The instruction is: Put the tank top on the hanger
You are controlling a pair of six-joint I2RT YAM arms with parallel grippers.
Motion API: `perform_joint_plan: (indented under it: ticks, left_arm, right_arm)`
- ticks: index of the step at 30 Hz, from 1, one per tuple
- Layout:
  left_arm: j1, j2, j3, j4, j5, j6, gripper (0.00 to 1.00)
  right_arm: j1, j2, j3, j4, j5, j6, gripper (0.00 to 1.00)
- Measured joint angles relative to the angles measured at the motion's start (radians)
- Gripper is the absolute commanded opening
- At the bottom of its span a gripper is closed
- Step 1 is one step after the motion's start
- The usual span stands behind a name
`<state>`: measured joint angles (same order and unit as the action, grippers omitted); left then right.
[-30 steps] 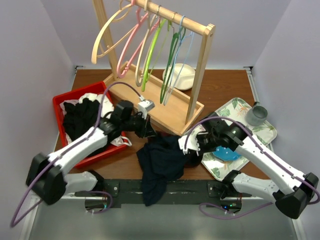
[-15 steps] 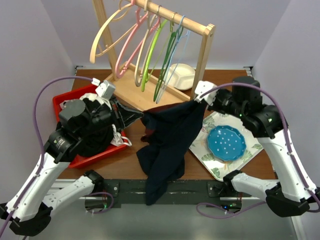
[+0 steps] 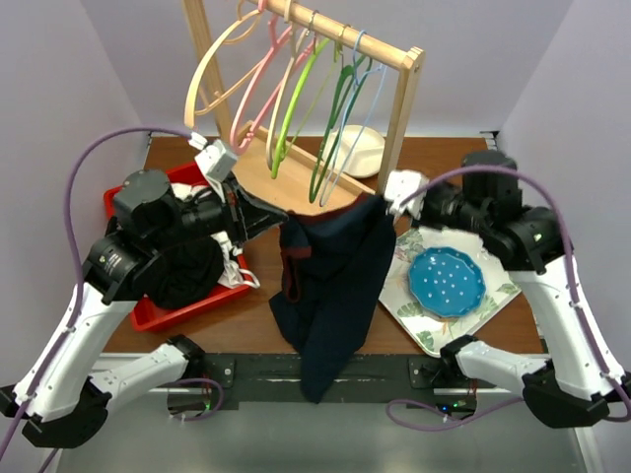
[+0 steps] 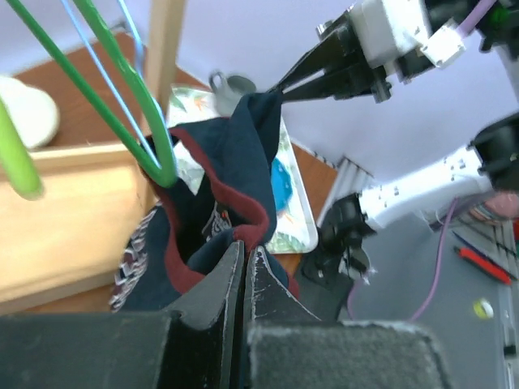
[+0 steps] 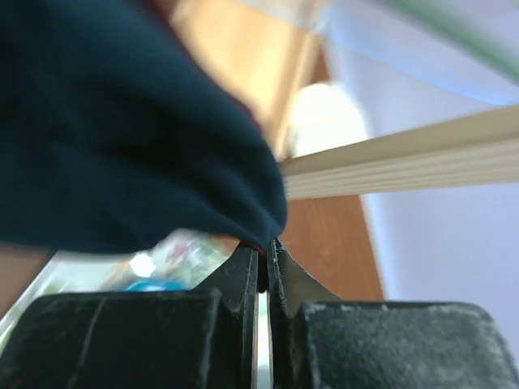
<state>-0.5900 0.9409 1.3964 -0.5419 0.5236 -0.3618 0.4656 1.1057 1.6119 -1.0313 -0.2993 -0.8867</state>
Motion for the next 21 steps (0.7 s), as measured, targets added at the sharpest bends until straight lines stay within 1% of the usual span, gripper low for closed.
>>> perform_joint_plan:
  ticks: [1, 3, 4, 5, 6, 7, 9, 10, 11, 13, 14, 17, 19, 21]
  left_arm:
    - [0.0, -0.008, -0.025, -0.006, 0.019, 0.006, 0.0]
    - [0.0, -0.059, -0.15, 0.01, 0.067, 0.004, 0.0]
    - [0.0, -0.097, -0.254, 0.016, 0.098, -0.005, 0.04]
    - [0.0, -0.12, -0.321, 0.009, 0.118, -0.021, 0.07]
    - [0.0, -0.142, -0.403, 0.023, 0.148, -0.039, 0.11]
    - [-0.001, -0.161, -0.49, 0.043, 0.181, -0.057, 0.19]
    - [-0.003, -0.179, -0.655, 0.079, 0.24, -0.117, 0.28]
    - [-0.006, -0.178, -0.745, 0.102, 0.265, -0.156, 0.43]
    - [-0.009, -0.179, -0.796, 0.112, 0.278, -0.179, 0.49]
    - [-0.023, -0.185, -0.874, 0.118, 0.311, -0.224, 0.6]
    - [-0.03, -0.19, -0.89, 0.114, 0.324, -0.238, 0.63]
    - [-0.041, -0.207, -0.862, 0.092, 0.346, -0.235, 0.67]
    - [-0.041, -0.204, -0.79, 0.042, 0.328, -0.2, 0.68]
    - [-0.041, -0.199, -0.679, 0.0, 0.281, -0.15, 0.69]
  right_arm:
    - [0.0, -0.024, -0.058, -0.022, -0.017, -0.028, 0.0]
    - [0.0, -0.087, -0.244, -0.04, -0.04, -0.094, 0.04]
    - [-0.001, -0.114, -0.354, -0.071, -0.044, -0.13, 0.08]
    - [-0.001, -0.124, -0.422, -0.091, -0.044, -0.149, 0.12]
    - [-0.001, -0.131, -0.503, -0.096, -0.046, -0.171, 0.14]
    - [-0.001, -0.127, -0.57, -0.108, -0.046, -0.188, 0.16]
    - [-0.001, -0.113, -0.675, -0.132, -0.042, -0.216, 0.22]
    - [-0.001, -0.111, -0.707, -0.144, -0.036, -0.226, 0.25]
    - [-0.001, -0.112, -0.721, -0.153, -0.033, -0.232, 0.35]
    - [-0.001, -0.121, -0.727, -0.168, -0.031, -0.245, 0.51]
    - [-0.001, -0.127, -0.726, -0.17, -0.029, -0.249, 0.64]
    - [-0.001, -0.132, -0.694, -0.192, -0.029, -0.261, 0.74]
    - [-0.001, -0.13, -0.654, -0.199, -0.031, -0.261, 0.75]
    - [-0.001, -0.129, -0.605, -0.204, -0.034, -0.258, 0.76]
